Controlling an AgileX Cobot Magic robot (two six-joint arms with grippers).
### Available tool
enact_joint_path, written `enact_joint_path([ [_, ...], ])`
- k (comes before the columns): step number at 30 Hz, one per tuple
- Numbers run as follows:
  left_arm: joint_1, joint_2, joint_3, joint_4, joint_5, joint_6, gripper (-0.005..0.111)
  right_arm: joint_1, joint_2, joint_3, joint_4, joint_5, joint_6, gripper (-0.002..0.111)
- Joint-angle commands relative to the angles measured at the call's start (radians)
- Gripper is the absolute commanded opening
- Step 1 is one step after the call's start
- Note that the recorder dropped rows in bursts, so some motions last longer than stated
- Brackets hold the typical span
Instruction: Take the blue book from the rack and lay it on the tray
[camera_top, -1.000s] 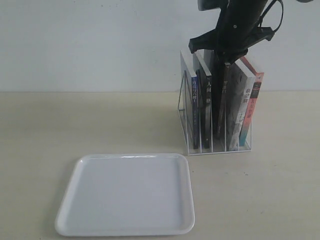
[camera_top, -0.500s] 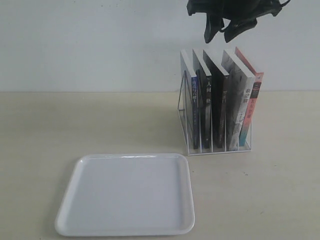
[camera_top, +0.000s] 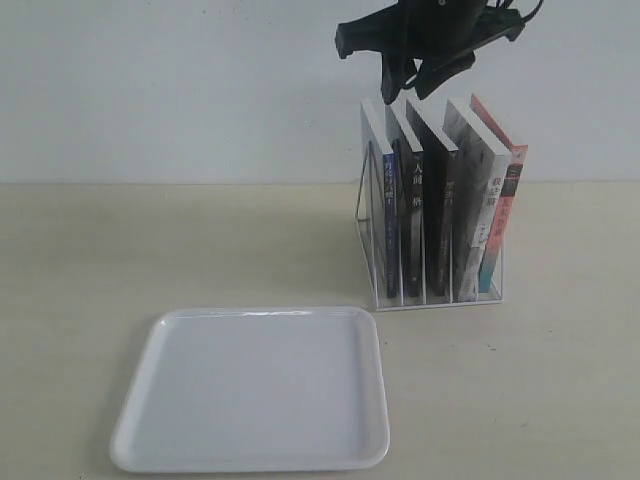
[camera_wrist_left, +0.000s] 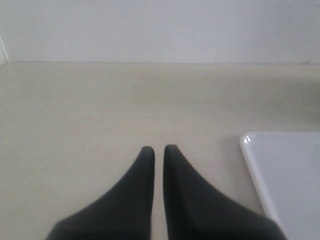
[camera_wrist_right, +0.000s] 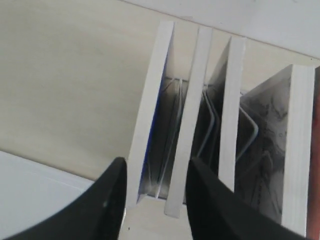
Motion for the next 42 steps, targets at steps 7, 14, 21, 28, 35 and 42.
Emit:
enact_joint_path([
  [7, -0.008, -0.002, 0.004, 0.002, -0.006, 0.002, 0.006, 0.057, 0.035, -0.004, -0.016, -0.004, 0.023, 0.037],
  [14, -0.008, -0.002, 0.004, 0.002, -0.006, 0.002, 0.006, 0.057, 0.074, -0.004, -0.022, -0.004, 0.034, 0.037],
  [21, -0.008, -0.002, 0.004, 0.002, -0.006, 0.002, 0.006, 0.057, 0.098, -0.004, -0.086, -0.004, 0.051, 0.037],
  [28, -0.008, -0.002, 0.004, 0.002, -0.006, 0.002, 0.006, 0.057, 0.108, -0.001, -0.092, -0.004, 0.056, 0.037],
  [35, -0.008, -0.002, 0.004, 0.002, -0.006, 0.002, 0.006, 0.057, 0.127, -0.001, -0.09, -0.004, 0.06, 0.037],
  [42, -0.008, -0.002, 0.004, 0.002, -0.006, 0.002, 0.006, 0.057, 0.15, -0.001, -0.09, -0.004, 0.082, 0.037],
])
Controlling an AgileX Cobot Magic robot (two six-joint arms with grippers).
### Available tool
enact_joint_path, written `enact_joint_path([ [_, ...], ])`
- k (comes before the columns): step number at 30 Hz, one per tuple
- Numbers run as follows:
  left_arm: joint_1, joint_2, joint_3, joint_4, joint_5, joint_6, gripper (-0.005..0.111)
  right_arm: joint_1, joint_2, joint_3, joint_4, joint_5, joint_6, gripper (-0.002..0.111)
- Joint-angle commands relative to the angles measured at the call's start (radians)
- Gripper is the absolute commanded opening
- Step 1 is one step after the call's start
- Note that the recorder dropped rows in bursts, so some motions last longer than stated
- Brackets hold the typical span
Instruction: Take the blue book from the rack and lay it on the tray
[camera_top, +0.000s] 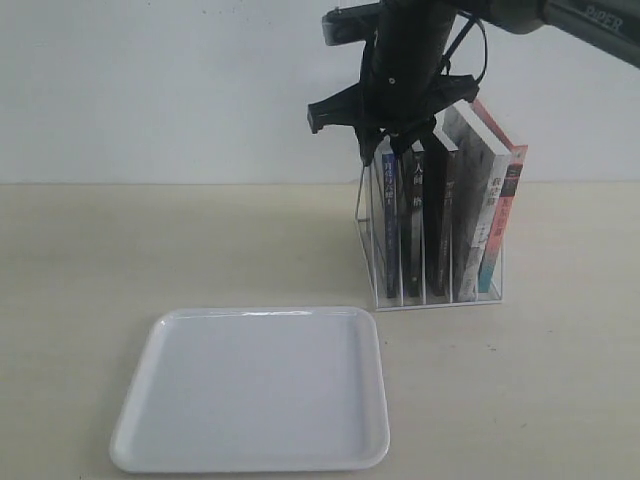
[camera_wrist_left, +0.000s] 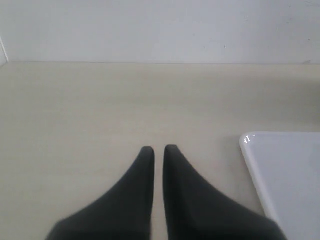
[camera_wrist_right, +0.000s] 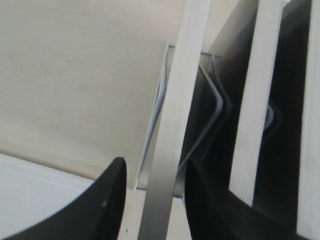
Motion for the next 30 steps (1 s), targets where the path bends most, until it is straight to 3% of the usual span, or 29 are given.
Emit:
enact_joint_path([
  [1, -0.008, -0.002, 0.004, 0.002, -0.006, 0.002, 0.006, 0.001, 0.012, -0.001, 0.0, -0.002, 0.011, 0.037],
  [6, -0.008, -0.002, 0.004, 0.002, -0.006, 0.002, 0.006, 0.001, 0.014, -0.001, 0.0, -0.002, 0.015, 0.036],
  [8, -0.008, -0.002, 0.004, 0.002, -0.006, 0.002, 0.006, 0.001, 0.014, -0.001, 0.0, -0.002, 0.015, 0.025],
  [11, -0.008, -0.002, 0.004, 0.002, -0.006, 0.002, 0.006, 0.001, 0.014, -0.001, 0.0, -0.002, 0.008, 0.0],
  [30, -0.008, -0.002, 0.004, 0.002, -0.006, 0.002, 0.006, 0.001, -0.118, -0.005, -0.086, -0.002, 0.0, 0.0],
])
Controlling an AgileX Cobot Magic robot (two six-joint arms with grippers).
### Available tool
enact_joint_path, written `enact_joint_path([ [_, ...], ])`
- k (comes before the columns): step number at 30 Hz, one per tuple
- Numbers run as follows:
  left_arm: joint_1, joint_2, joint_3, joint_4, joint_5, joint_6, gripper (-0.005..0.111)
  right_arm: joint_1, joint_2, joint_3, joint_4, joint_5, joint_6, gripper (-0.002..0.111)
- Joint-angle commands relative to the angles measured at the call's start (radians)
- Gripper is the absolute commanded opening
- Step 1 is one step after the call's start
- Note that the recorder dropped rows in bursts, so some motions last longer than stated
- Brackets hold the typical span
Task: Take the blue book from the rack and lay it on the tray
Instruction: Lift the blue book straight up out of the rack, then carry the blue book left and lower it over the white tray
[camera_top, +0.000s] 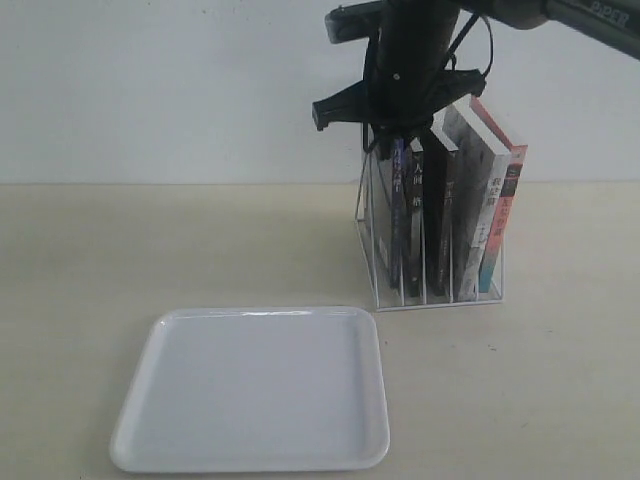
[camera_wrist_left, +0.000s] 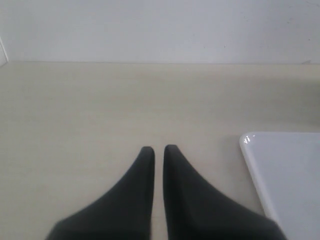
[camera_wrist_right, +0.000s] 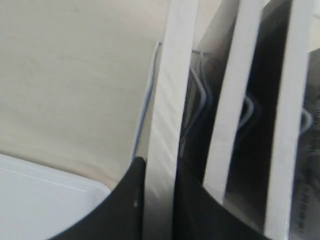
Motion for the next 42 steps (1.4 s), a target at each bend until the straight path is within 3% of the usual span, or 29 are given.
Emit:
enact_joint_path([
  [1, -0.008, -0.002, 0.004, 0.002, -0.006, 0.002, 0.006, -0.001, -0.115, -0.007, -0.056, -0.018, -0.007, 0.0],
  [27, -0.008, -0.002, 0.004, 0.002, -0.006, 0.002, 0.006, -0.001, -0.171, -0.007, -0.046, -0.018, -0.019, 0.0],
  [36, -0.008, -0.002, 0.004, 0.002, -0.006, 0.002, 0.006, 0.001, -0.307, -0.007, -0.031, -0.018, -0.028, 0.0],
  [42, -0.008, -0.002, 0.004, 0.002, -0.006, 0.002, 0.006, 0.001, -0.405, -0.007, 0.083, -0.018, -0.058, 0.0],
])
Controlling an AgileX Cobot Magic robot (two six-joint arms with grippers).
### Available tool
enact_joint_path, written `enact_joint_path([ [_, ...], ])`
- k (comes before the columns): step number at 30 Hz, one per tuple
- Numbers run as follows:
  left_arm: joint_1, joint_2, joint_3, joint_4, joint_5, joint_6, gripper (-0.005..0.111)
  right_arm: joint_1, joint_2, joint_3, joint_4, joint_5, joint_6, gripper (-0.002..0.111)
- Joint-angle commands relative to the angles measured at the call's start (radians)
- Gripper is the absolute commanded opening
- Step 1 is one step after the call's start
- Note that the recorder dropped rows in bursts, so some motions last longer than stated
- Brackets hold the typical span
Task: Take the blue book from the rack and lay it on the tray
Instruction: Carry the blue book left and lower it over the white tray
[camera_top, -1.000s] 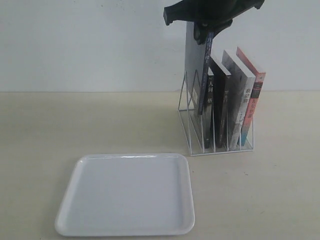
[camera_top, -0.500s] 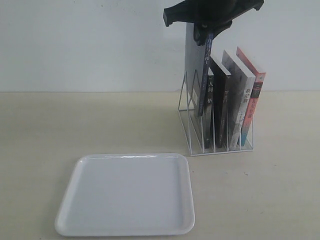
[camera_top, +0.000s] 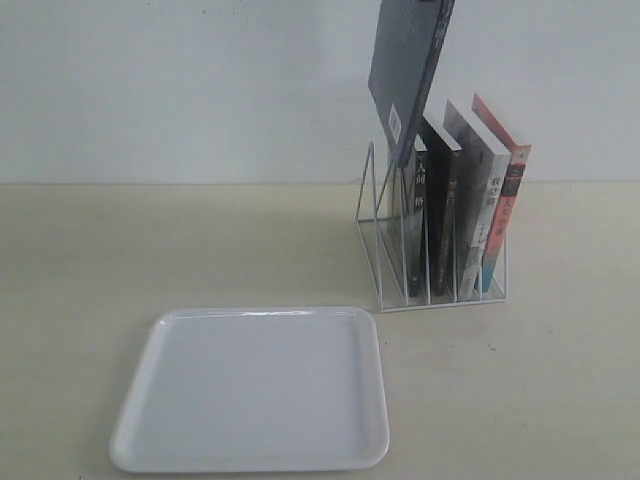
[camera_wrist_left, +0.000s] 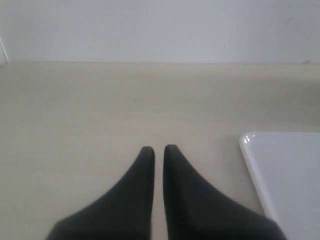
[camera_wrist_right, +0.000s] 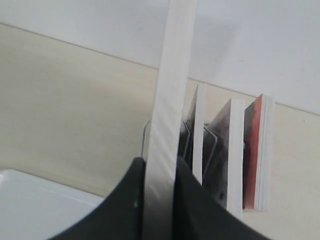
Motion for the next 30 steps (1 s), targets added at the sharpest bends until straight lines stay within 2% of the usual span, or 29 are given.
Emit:
enact_joint_path([
  [1, -0.008, -0.002, 0.004, 0.002, -0.006, 0.002, 0.006, 0.001, -0.082, -0.002, 0.114, -0.024, -0.051, 0.0],
  [4, -0.008, -0.002, 0.004, 0.002, -0.006, 0.002, 0.006, 0.023, -0.124, 0.048, 0.173, -0.024, -0.068, 0.0],
  [7, -0.008, -0.002, 0.004, 0.002, -0.006, 0.002, 0.006, 0.078, -0.169, 0.151, 0.146, -0.024, -0.074, 0.0],
  [15, -0.008, -0.002, 0.004, 0.002, -0.006, 0.002, 0.006, 0.316, -0.247, 0.374, 0.111, -0.024, -0.037, 0.0],
  [18, -0.008, -0.002, 0.004, 0.002, -0.006, 0.002, 0.006, 0.434, -0.247, 0.401, -0.011, -0.024, 0.058, 0.0],
  [24, -0.008, -0.002, 0.004, 0.002, -0.006, 0.002, 0.006, 0.735, -0.211, 0.404, -0.533, -0.024, 0.341, 0.0],
  [27, -0.008, -0.002, 0.004, 0.002, -0.006, 0.002, 0.006, 0.859, -0.17, 0.385, -0.666, -0.024, 0.37, 0.0],
  [30, -0.008, -0.002, 0.004, 0.002, -0.006, 0.002, 0.006, 0.941, -0.107, 0.349, -0.701, -0.024, 0.37, 0.0],
])
